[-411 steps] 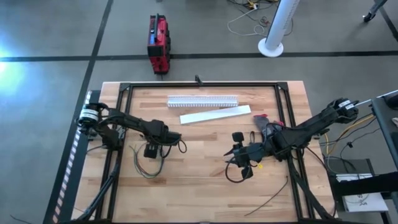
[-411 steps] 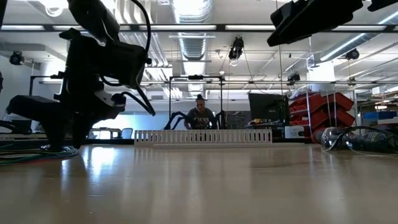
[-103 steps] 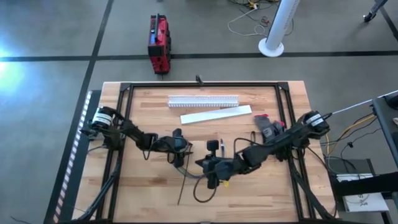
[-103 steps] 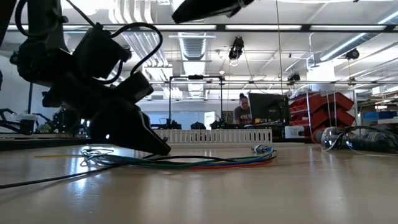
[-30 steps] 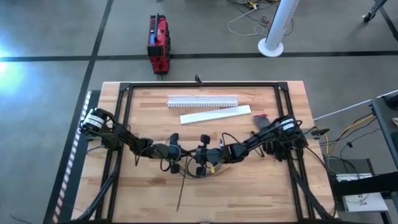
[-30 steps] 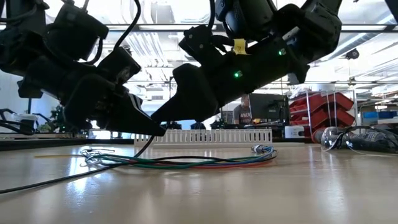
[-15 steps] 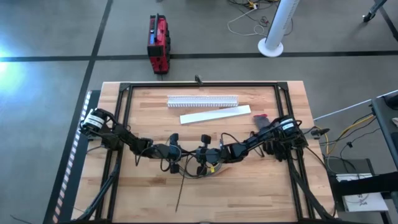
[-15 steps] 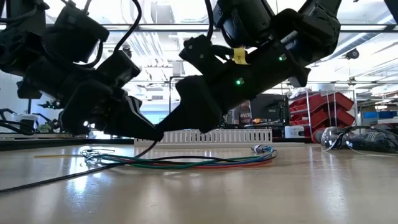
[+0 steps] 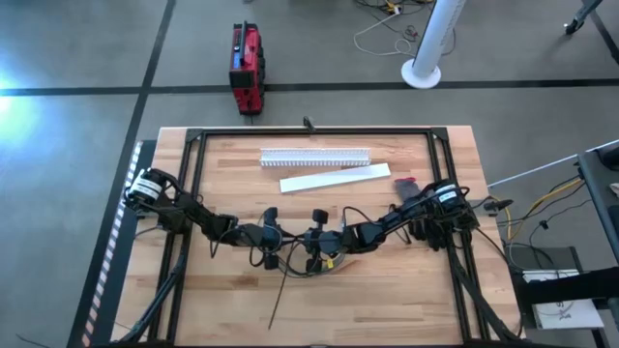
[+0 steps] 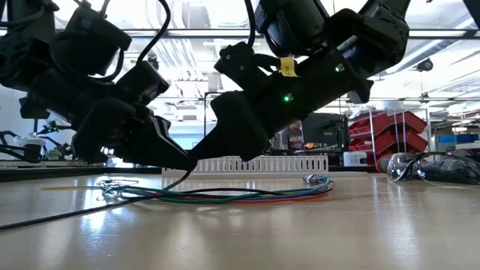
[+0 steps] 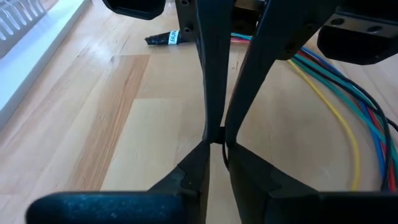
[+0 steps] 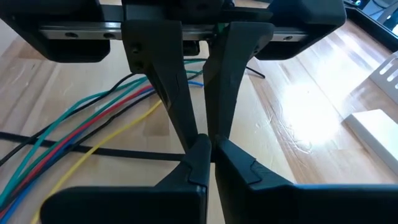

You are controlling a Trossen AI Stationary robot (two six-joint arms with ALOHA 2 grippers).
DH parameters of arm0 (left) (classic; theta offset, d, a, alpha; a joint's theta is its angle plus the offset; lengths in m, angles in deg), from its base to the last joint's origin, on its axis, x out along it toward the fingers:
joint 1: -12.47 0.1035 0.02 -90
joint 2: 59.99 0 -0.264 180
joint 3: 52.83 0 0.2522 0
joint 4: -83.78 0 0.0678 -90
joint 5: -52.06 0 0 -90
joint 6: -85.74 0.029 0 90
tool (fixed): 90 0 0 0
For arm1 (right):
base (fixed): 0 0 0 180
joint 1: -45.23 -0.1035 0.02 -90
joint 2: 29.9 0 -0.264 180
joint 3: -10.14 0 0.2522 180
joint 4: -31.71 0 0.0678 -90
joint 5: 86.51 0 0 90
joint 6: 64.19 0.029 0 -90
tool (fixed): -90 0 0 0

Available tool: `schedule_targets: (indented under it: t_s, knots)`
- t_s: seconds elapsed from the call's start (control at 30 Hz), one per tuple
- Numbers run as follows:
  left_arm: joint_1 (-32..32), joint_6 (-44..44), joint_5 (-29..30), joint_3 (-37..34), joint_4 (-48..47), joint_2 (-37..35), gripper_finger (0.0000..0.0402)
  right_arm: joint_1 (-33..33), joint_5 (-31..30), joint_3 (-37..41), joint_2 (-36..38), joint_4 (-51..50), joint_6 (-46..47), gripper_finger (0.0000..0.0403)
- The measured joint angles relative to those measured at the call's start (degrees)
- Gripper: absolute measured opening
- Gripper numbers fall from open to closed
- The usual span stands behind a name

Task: Ziptie cables
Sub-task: Wrap the cables together using a black zip tie

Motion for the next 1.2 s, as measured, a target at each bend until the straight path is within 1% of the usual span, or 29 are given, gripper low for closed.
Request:
schedule_targets:
  t_s: [0.07, 0.17, 0.27, 0.4, 0.5, 0.67, 0.73, 0.8, 0.87, 1.0, 1.13, 1.2]
  knots:
    - [-0.02, 0.01, 0.76, 0.13, 0.00, 0.00, 0.0032, -0.07, -0.07, 0.00, 0.04, 0.04, -0.11, 0.0000]
    - [-0.02, 0.13, 0.81, 0.36, -0.07, 0.06, 0.0008, -0.09, -0.26, 0.00, 0.04, 0.20, -0.44, 0.0000]
    - [-0.04, 0.19, 0.81, 0.39, -0.04, 0.07, 0.0003, -0.09, -0.25, 0.00, 0.05, 0.24, -0.55, 0.0000]
    - [-0.04, 0.12, 0.98, 0.39, 0.02, 0.07, 0.0001, -0.73, -0.33, 0.00, 0.69, 0.00, -3.68, 0.0006]
    - [-0.04, 0.50, 2.16, 0.38, 0.72, 0.07, 0.0000, -1.42, 0.15, 0.00, 2.94, -0.91, -6.23, 0.0031]
    - [0.09, 0.88, 7.31, -0.30, 0.17, 0.00, 0.0000, -1.71, 0.19, -0.09, 8.62, -6.60, -7.74, 0.0096]
    - [0.31, 1.06, 7.81, -0.44, 0.04, 0.00, 0.0000, -1.75, 0.13, -0.02, 10.68, -9.36, -8.00, 0.0122]
    - [0.76, 1.06, 8.26, -0.71, -0.08, 0.00, 0.0000, -1.81, 0.38, -0.06, 12.14, -9.68, -8.01, 0.0143]
    - [1.17, 0.57, 9.92, -1.19, -0.13, -0.02, 0.0000, -2.06, 2.19, -0.04, 12.80, -9.71, -9.11, 0.0158]
    - [2.83, -2.94, 11.73, -2.85, -0.03, -0.30, 0.0000, -2.71, 9.69, 0.07, 11.81, -9.60, -10.71, 0.0175]
    - [4.69, -9.26, 12.01, -5.15, 1.05, -0.33, 0.0000, -4.24, 13.15, 0.09, 9.44, -9.73, -9.46, 0.0178]
    - [5.17, -12.37, 12.64, -6.14, 1.01, -0.33, 0.0000, -5.30, 13.57, 0.10, 7.91, -9.44, -9.43, 0.0179]
